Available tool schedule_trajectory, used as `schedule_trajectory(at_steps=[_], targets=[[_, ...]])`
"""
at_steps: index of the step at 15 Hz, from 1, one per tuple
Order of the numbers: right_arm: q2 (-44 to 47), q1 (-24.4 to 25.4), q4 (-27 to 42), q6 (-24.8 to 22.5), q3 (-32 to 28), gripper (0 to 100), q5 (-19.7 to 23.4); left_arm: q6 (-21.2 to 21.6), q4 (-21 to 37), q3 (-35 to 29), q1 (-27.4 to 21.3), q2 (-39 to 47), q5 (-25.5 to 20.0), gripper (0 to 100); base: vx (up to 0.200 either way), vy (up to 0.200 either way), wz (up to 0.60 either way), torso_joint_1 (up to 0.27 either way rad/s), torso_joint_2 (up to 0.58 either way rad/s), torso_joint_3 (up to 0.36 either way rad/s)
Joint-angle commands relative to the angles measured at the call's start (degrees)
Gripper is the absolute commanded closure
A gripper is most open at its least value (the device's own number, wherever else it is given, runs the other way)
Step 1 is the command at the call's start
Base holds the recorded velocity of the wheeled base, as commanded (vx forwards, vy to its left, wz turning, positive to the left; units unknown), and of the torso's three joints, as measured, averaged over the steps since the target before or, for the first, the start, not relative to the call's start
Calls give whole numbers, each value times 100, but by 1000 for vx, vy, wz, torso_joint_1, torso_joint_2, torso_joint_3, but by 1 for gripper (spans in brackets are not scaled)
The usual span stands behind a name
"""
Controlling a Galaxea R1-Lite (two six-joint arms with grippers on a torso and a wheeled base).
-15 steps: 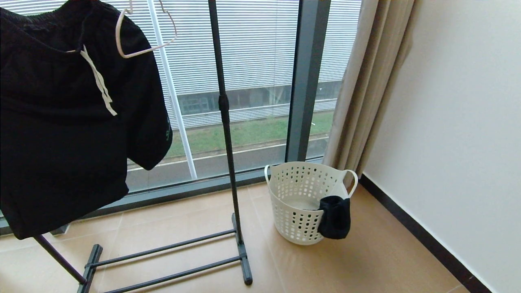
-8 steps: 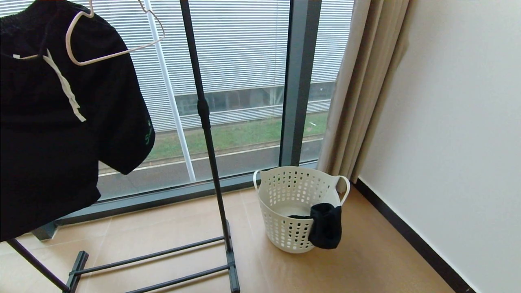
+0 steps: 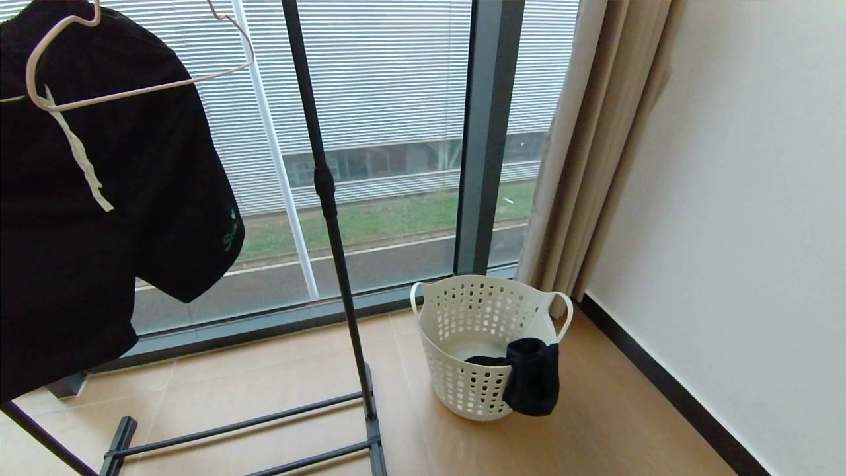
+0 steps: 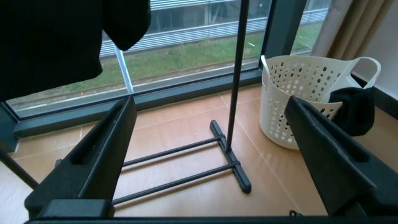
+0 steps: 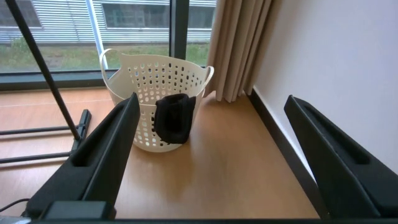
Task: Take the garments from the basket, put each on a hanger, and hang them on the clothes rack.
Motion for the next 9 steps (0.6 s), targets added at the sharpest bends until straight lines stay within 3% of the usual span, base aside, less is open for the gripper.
schedule_trajectory(at_steps=[1, 9], targets=[[9, 2, -1, -4, 0, 0, 2, -1, -1, -7, 3, -2, -4, 0, 0, 0, 0, 0, 0, 0], [9, 2, 8, 5, 0, 0, 2, 140, -1, -7, 3, -2, -259, 0, 0, 0, 0, 0, 0, 0]])
